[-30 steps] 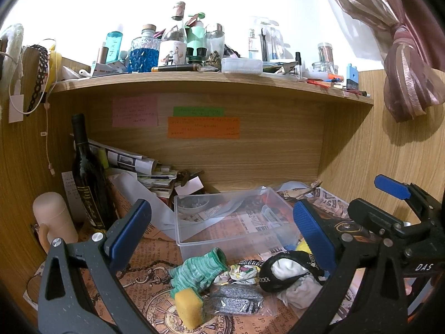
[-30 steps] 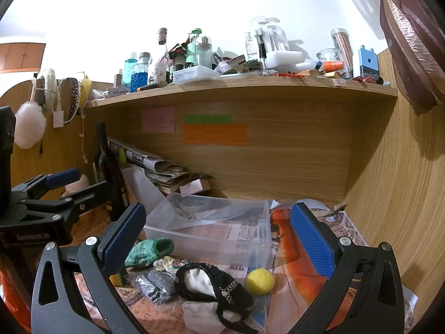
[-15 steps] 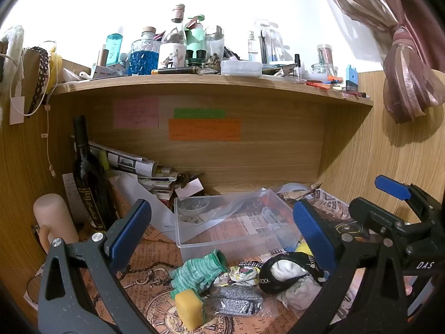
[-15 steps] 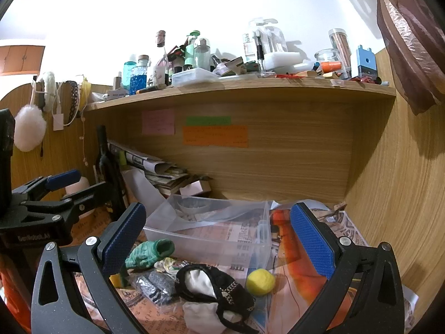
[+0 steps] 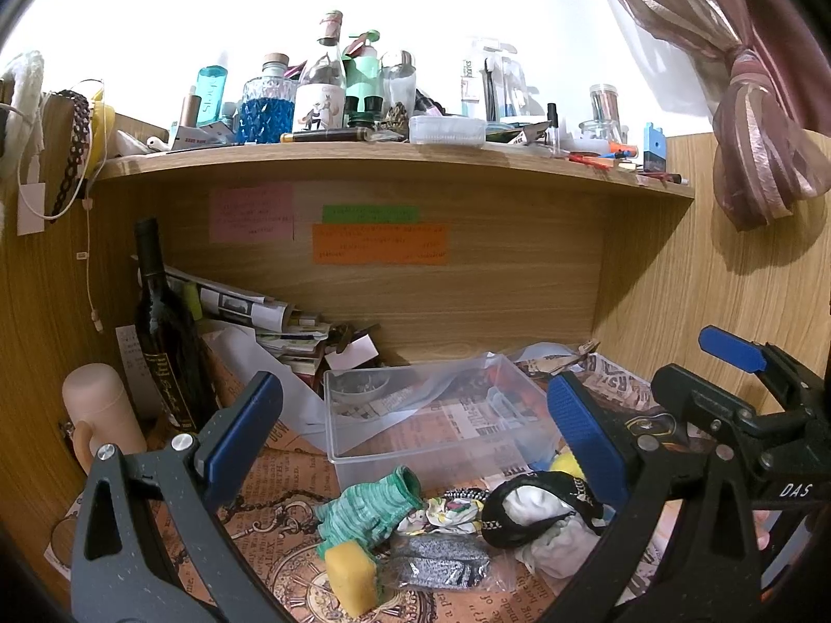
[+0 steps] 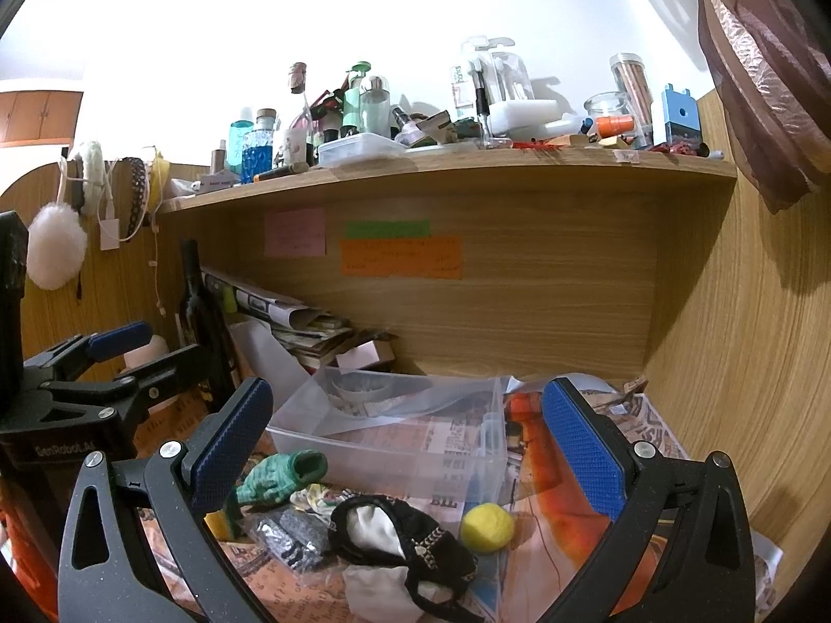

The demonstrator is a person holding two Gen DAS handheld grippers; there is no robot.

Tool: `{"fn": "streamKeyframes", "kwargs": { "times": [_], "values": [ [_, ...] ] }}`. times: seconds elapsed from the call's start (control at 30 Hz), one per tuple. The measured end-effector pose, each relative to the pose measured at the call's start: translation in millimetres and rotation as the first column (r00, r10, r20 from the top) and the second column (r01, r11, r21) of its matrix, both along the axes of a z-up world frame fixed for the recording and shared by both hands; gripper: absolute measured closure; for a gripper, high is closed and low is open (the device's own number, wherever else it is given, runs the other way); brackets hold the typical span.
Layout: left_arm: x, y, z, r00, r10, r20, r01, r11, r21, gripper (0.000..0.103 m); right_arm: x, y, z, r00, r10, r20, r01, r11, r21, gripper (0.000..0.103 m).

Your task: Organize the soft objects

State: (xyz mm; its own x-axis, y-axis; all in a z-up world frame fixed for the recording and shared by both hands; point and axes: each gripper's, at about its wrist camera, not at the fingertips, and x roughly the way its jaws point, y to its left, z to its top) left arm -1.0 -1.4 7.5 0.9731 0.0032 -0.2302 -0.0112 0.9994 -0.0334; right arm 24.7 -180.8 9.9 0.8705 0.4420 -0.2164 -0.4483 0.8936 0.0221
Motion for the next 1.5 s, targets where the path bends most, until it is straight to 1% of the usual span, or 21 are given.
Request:
{"fn": "streamKeyframes", "kwargs": {
  "times": [0.5, 0.6, 0.7, 0.83, 1.0, 1.1, 1.23, 1.3, 1.47, 1.5],
  "values": [
    [0, -2, 1, 1.000, -0.008, 0.001, 0.008, 1.000, 0.003, 0.000, 0, 2, -2, 1.000, 0.000, 0.000, 0.000, 1.000, 0.000, 0.000],
    [2, -1, 0, 0.999, -0.029, -0.018, 0.029, 1.000, -0.006, 0.000, 1, 3, -4, 1.000, 0.010, -0.005, -0.010, 1.000, -0.002, 0.000],
    [4, 2, -4, 0.999, -0.030, -0.038, 0.029, 0.999, -0.021, 0.000, 3, 4, -8, 1.000, 0.005, -0.018, -0.006, 1.000, -0.005, 0.000],
    [8, 6, -17, 0.997, -0.020, -0.078, 0.018, 1.000, -0.023, 0.000, 9, 3, -19, 0.998, -0.006, -0.064, 0.005, 1.000, -0.021, 0.000],
    [14, 15, -45, 0.986, 0.014, -0.167, -0.015, 1.000, 0.000, 0.000, 17, -5, -41, 0.989, -0.008, -0.145, 0.000, 0.998, -0.056, 0.000],
    [20, 25, -66, 0.970, 0.032, -0.242, -0.031, 0.999, 0.008, 0.000, 23, -9, -53, 0.981, -0.017, -0.196, 0.003, 0.997, -0.072, 0.000],
    [27, 40, -96, 0.941, 0.037, -0.336, -0.049, 0.998, -0.028, 0.000, 32, -13, -72, 0.959, -0.023, -0.281, 0.000, 0.997, -0.080, 0.000],
    [28, 47, -108, 0.930, 0.036, -0.365, -0.059, 0.997, -0.053, 0.000, 36, -14, -80, 0.949, -0.023, -0.314, -0.002, 0.997, -0.079, 0.002],
    [29, 59, -131, 0.920, 0.034, -0.391, -0.079, 0.992, -0.099, 0.000, 53, -12, -96, 0.923, -0.021, -0.383, -0.011, 0.997, -0.083, 0.015],
    [30, 60, -133, 0.920, 0.032, -0.391, -0.079, 0.991, -0.104, 0.004, 56, -12, -97, 0.920, -0.021, -0.392, -0.013, 0.996, -0.085, 0.016]
  ]
}}
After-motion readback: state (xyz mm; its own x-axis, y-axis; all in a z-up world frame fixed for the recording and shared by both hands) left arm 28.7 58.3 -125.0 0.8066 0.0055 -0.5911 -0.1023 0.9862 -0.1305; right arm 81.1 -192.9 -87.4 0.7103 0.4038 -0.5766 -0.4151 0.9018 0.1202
